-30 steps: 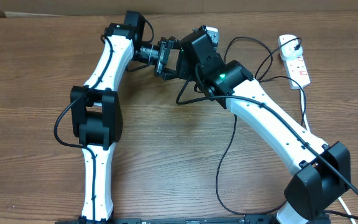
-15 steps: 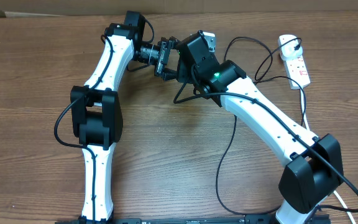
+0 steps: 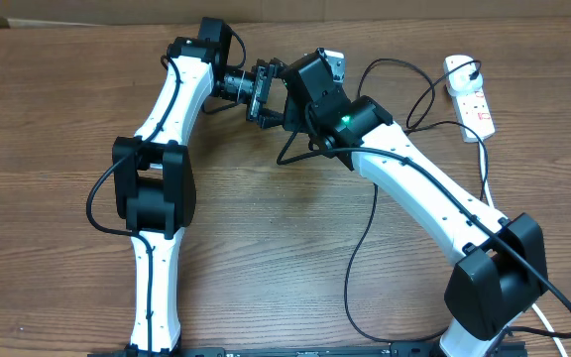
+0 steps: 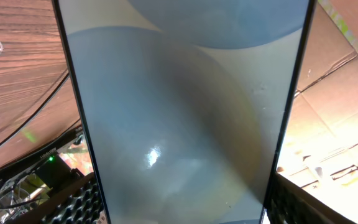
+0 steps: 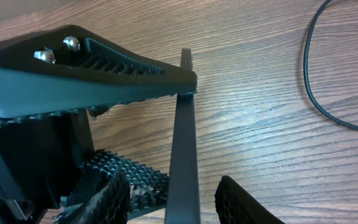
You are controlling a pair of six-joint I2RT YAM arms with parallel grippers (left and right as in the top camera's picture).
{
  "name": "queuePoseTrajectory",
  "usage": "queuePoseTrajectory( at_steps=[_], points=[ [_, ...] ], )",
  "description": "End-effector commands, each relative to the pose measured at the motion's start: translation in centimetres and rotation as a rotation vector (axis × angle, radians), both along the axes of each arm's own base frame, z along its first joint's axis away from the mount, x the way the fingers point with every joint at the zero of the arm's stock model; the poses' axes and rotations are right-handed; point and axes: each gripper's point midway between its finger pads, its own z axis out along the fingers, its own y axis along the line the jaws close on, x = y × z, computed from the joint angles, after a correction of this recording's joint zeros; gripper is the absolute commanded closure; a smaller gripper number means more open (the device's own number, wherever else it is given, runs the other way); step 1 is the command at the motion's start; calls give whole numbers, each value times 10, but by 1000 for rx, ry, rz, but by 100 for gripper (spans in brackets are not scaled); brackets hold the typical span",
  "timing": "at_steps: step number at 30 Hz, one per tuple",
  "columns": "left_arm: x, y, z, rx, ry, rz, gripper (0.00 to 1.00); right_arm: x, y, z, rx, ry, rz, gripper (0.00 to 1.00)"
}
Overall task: Plug charger to phone and switch on socket
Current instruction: 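Grasp the phone's edge with the right gripper beside the left gripper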
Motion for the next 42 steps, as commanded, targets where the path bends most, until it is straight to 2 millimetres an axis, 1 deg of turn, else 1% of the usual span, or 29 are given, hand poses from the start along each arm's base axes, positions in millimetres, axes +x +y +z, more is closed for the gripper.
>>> queuePoseTrajectory(
  at_steps=[1,13,33,42],
  points=[
    [2,-3,11,-37,-15,-7,25,5,0,9,6,-25,-9,57],
    [2,-3,11,-39,-27,-10,25,6,-3,10,-7,-35,-22,58],
    [2,-3,10,-38,-64,-18,25,7,-1,11,7,-37,-26,69],
    [1,-4,10,-39,-71,-22,25,7,-1,11,12,-35,-33,72]
  ],
)
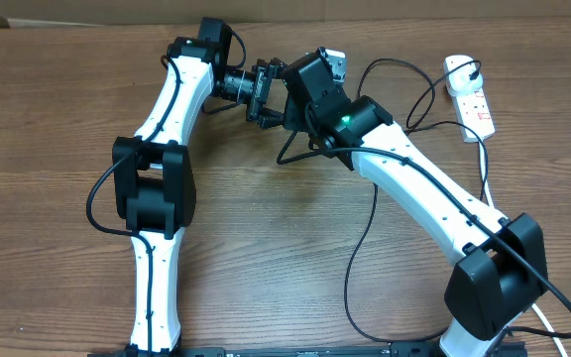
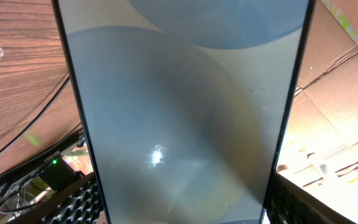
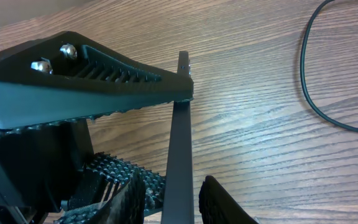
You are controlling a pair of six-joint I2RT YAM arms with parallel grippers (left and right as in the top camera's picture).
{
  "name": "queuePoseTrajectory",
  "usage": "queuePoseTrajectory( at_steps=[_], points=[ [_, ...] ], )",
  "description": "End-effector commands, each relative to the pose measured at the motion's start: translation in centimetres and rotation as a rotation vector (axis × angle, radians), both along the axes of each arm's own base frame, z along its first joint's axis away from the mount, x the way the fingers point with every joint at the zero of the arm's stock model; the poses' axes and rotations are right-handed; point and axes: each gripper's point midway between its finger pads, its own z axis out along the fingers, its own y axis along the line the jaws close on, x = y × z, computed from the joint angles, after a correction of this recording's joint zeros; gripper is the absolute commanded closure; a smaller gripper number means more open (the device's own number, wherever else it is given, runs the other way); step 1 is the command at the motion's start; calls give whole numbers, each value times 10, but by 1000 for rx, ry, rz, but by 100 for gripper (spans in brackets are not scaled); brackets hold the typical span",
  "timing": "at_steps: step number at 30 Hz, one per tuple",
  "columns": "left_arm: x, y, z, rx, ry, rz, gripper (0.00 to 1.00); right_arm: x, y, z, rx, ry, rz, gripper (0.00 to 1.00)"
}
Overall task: Plug charger to phone and switch on socket
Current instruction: 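Grasp the phone's edge with the right gripper beside the left gripper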
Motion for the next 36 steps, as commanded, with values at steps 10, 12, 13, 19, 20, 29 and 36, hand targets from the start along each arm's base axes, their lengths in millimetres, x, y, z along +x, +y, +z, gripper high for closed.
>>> queuePoseTrajectory(
  at_steps=[10,12,13,19,20,29,36],
  points=[
    [-1,-9,10,-35,-44,-26,25,4,0,9,10,-23,-17,77],
    [-1,-9,10,-35,-44,-26,25,4,0,9,10,-23,-17,78],
    [-1,-9,10,-36,-44,-26,25,4,0,9,10,-23,-17,78],
    [-1,-9,10,-35,-44,-26,25,4,0,8,7,-19,-17,81],
    [-1,-9,10,-35,-44,-26,25,3,0,8,6,-18,-17,82],
    [-1,-9,10,-35,-44,-26,25,3,-1,7,4,-14,-17,85],
    [-1,-9,10,-35,-45,-26,25,3,-1,7,4,-14,-17,87]
  ],
)
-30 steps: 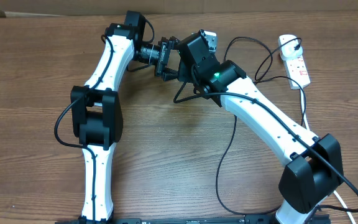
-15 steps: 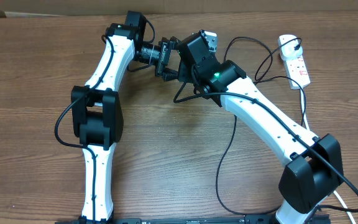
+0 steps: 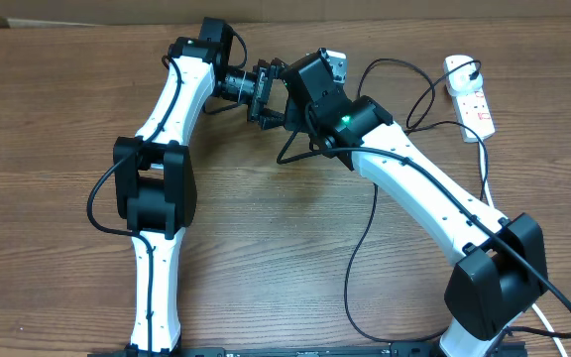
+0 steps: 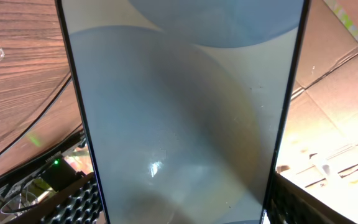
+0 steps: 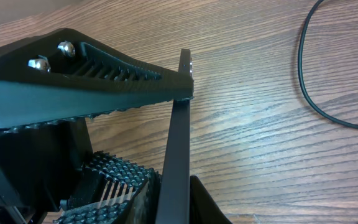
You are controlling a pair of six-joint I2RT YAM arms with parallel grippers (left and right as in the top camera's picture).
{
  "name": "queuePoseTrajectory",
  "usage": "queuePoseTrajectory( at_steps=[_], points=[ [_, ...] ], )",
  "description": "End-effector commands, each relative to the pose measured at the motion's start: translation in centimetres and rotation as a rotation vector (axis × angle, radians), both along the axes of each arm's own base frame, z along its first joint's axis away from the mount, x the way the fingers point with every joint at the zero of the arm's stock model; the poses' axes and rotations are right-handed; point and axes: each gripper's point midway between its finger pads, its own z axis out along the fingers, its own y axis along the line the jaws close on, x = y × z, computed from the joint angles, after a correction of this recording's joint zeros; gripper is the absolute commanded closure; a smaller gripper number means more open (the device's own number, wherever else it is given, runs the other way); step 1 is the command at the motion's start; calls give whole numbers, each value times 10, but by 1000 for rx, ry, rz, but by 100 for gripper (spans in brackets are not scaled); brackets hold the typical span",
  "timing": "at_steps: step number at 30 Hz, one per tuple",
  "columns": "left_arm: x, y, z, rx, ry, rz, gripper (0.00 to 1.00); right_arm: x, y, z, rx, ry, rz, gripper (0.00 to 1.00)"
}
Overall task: Plug charger to phone and switch on socket
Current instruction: 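Grasp the phone's edge with the right gripper beside the left gripper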
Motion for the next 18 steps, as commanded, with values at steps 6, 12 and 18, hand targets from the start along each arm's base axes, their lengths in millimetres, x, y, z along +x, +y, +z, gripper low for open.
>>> queuePoseTrajectory(
  at_steps=[6,12,18],
  points=[
    [1,-5,11,-39,-41,-18,24,4,0,9,5,-22,-12,92],
    [2,-5,8,-24,-43,-15,23,4,0,8,5,-21,-12,96],
    [7,-4,6,-10,-84,-10,21,4,0,8,11,-19,-20,96]
  ],
)
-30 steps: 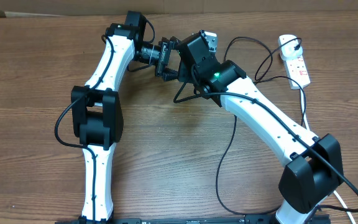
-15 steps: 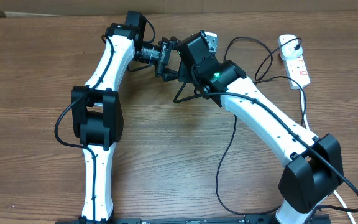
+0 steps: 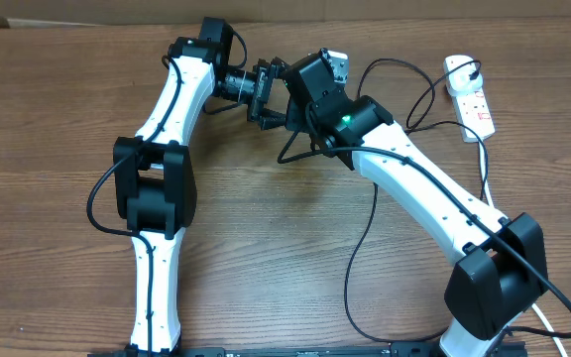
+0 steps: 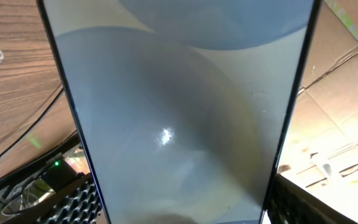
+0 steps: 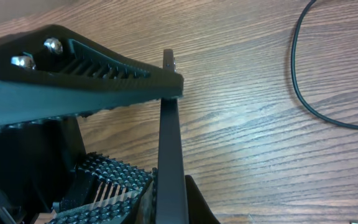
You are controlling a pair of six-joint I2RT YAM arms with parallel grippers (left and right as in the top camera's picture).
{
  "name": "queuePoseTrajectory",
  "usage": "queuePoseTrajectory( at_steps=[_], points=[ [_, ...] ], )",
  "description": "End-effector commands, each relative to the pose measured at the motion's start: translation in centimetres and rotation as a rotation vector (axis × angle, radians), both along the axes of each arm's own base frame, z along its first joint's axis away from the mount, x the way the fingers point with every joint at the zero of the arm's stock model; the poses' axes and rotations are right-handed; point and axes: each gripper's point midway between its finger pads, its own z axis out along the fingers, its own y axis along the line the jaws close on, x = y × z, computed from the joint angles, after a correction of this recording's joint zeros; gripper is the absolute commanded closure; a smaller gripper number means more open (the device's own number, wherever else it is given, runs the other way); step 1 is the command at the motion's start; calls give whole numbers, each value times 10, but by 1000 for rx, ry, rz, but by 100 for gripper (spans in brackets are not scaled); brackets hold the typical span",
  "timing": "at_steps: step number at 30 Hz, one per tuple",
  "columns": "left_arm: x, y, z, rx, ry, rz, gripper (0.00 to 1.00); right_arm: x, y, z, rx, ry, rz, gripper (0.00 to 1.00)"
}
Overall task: Plug charger to phone and switch on socket
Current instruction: 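Grasp the phone's edge with the right gripper beside the left gripper, then lift the phone with both grippers toward the far edge of the table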
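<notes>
The phone (image 4: 179,112), screen towards the left wrist camera, fills that view. My left gripper (image 4: 179,208) is shut on it, a ribbed pad (image 4: 73,202) at each long edge. In the right wrist view the phone (image 5: 169,149) shows edge-on, with my right gripper (image 5: 169,196) shut on it, pads against both faces. Overhead, both grippers (image 3: 271,94) meet at the back middle of the table. The black charger cable (image 3: 365,238) lies across the table; its plug end is not visible. The white socket strip (image 3: 472,94) lies at the back right.
The wooden table (image 3: 57,268) carries loops of black cable (image 5: 303,81) to the right of the phone and round the right arm (image 3: 424,198). The left gripper's black finger (image 5: 73,59) crosses the top of the right wrist view. Cardboard (image 4: 347,93) stands behind.
My right gripper's pads have drawn in the last bit and now press both faces of the phone. The phone has shifted slightly in the left wrist view. Both arms stay in place.
My left gripper held the phone throughout. The right gripper stood open round the phone's edge with a wide gap. Then the gap was narrower, then almost gone, and now the right pads are on the phone.
</notes>
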Motion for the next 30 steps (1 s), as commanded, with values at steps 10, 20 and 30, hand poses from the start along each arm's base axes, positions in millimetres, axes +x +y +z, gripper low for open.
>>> queuePoseTrajectory(
  at_steps=[10,20,30],
  points=[
    [32,6,-13,114,-225,37,0,10,-10,9,69,-10,-99,96],
    [54,37,37,-73,-571,26,0,22,-44,21,237,43,-189,96],
    [18,72,181,146,-1194,11,0,5,-64,88,497,55,-74,96]
  ],
)
